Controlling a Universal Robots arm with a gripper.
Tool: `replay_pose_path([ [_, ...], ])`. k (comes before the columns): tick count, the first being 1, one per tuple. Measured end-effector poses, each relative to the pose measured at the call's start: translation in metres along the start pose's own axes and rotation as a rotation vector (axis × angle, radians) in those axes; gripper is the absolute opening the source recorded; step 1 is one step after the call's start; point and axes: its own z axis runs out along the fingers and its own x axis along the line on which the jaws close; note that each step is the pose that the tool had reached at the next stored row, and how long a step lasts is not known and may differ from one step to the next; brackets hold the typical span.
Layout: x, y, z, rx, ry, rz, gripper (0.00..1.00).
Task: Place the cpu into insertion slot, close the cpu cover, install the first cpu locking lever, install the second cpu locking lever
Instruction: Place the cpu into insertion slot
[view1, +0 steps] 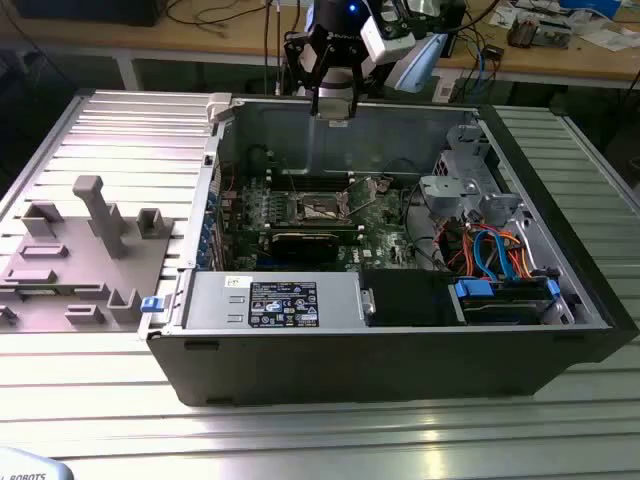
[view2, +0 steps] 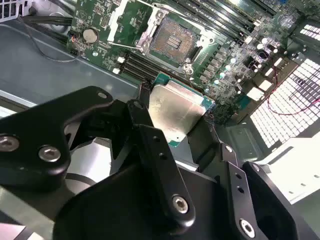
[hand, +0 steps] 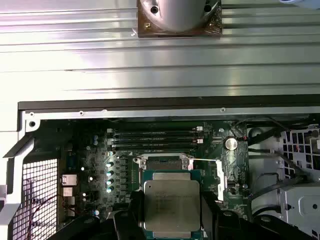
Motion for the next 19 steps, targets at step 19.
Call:
replay_pose_path([
  [19,0.0050,-0.0004,0.0034,0.0001,0.0000,0.000,0.55],
])
